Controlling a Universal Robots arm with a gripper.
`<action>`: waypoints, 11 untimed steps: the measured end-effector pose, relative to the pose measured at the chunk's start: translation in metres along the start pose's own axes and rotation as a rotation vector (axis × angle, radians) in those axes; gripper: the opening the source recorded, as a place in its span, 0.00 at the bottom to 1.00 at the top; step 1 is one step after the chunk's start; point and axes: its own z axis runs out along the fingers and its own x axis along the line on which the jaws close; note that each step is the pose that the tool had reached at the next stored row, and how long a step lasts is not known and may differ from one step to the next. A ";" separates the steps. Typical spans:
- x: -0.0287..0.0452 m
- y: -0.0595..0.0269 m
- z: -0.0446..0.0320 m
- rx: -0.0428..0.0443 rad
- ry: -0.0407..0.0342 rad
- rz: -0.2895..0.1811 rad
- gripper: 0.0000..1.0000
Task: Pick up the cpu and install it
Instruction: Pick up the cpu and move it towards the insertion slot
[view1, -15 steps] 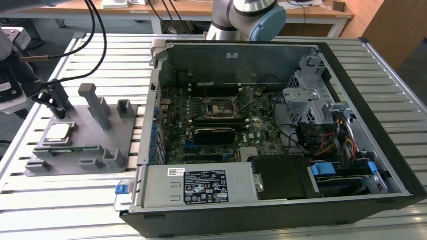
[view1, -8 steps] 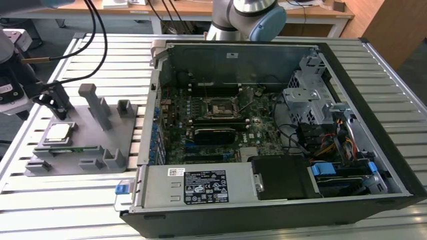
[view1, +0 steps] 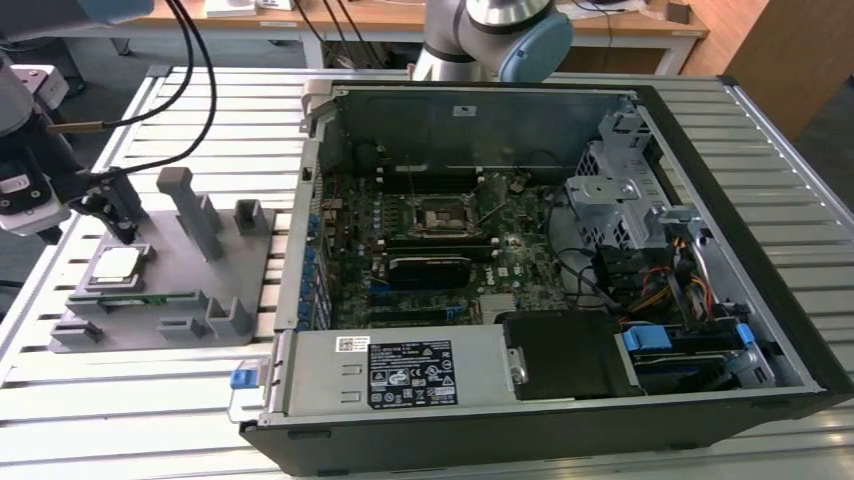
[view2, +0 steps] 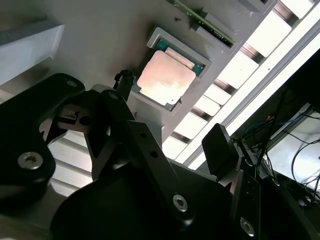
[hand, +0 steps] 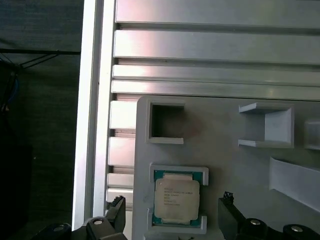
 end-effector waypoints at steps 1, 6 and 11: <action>0.0000 -0.0002 0.0015 -0.0001 -0.0002 0.000 0.82; -0.0003 -0.0019 0.0099 0.0000 0.0000 -0.001 0.82; -0.0006 -0.0024 0.0179 0.0002 0.0002 -0.007 0.82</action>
